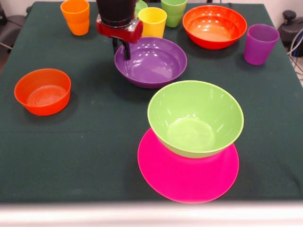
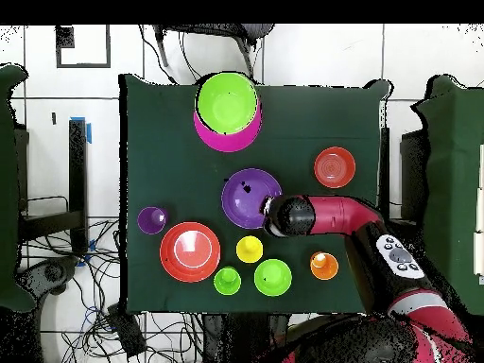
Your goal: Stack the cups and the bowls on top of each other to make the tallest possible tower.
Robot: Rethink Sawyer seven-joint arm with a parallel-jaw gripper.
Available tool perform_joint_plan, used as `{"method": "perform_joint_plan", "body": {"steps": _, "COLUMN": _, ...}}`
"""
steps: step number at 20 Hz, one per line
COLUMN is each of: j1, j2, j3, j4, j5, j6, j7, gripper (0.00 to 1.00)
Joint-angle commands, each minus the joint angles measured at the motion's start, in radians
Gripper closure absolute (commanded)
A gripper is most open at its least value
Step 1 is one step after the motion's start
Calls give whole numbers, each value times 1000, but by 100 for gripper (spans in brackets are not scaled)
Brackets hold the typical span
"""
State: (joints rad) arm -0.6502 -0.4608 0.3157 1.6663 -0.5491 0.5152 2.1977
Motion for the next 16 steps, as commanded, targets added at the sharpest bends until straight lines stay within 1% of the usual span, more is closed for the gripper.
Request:
{"method": "perform_joint_plan", "body": {"steps": 1, "j1": 12, "j2": 43, "j3": 76, "j4": -48, "j5": -85, "j6": 5, "j7": -186, "gripper": 100}}
{"method": "perform_joint_plan", "body": {"steps": 4, "j1": -6, "j2": 37, "j3": 94, "j4": -40, "j5": -67, "j6": 9, "j7": -190, "gripper": 100}}
{"method": "perform_joint_plan", "body": {"steps": 8, "j1": -23, "j2": -4, "j3": 127, "j4": -13, "j5": -39, "j6": 44, "j7": -207, "gripper": 100}}
{"method": "perform_joint_plan", "body": {"steps": 10, "j1": -31, "j2": -18, "j3": 144, "j4": 2, "j5": -37, "j6": 37, "j7": -208, "gripper": 100}}
{"method": "perform_joint_plan", "body": {"steps": 16, "j1": -33, "j2": -122, "j3": 189, "j4": 58, "j5": -1, "j6": 77, "j7": -190, "gripper": 100}}
